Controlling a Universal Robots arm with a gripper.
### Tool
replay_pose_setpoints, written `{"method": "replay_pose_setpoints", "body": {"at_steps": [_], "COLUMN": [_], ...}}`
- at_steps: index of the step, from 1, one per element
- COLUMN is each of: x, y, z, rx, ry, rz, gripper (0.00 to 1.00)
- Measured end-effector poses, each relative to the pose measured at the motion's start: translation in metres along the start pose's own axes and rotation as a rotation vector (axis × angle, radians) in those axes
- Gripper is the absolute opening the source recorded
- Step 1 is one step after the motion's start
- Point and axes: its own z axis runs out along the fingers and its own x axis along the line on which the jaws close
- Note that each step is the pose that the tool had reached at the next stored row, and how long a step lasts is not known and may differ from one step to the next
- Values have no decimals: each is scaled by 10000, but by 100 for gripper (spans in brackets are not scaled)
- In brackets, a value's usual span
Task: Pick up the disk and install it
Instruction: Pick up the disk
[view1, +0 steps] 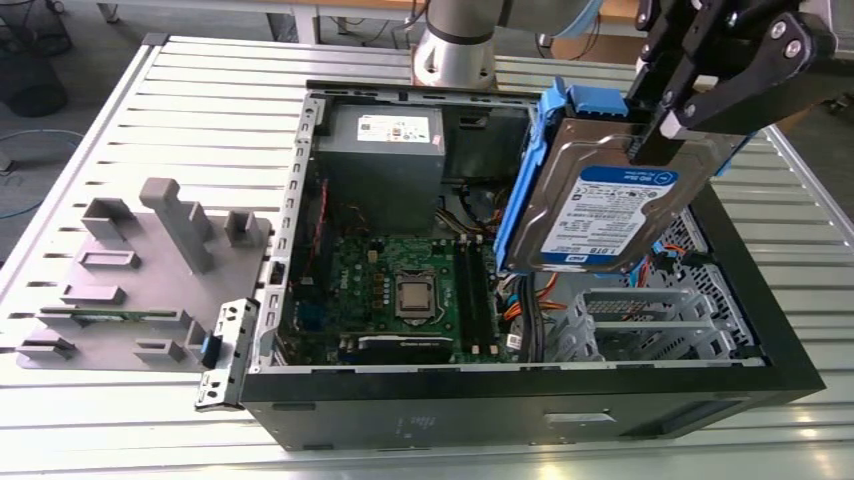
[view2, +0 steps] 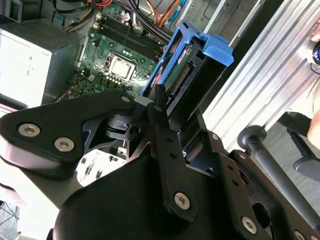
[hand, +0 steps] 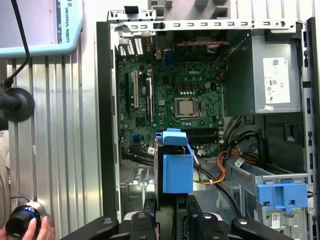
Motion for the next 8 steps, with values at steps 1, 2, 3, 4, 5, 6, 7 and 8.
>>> {"method": "replay_pose_setpoints", "body": {"at_steps": [1, 2, 3, 4, 5, 6, 7, 8], "x": [-1, -2, -3, -4, -6, -7, -8, -10], "y": [-12, -28, -48, -68, -87, -108, -133, -157], "z": [0, 0, 0, -1, -1, -1, -1, -1], "rx": [0, 0, 0, 0, 0, 0, 0, 0], "ry": [0, 0, 1, 1, 1, 0, 1, 0], "rz": [0, 0, 0, 0, 0, 0, 0, 0], "gripper": [35, 35, 35, 35, 35, 35, 35, 35]}}
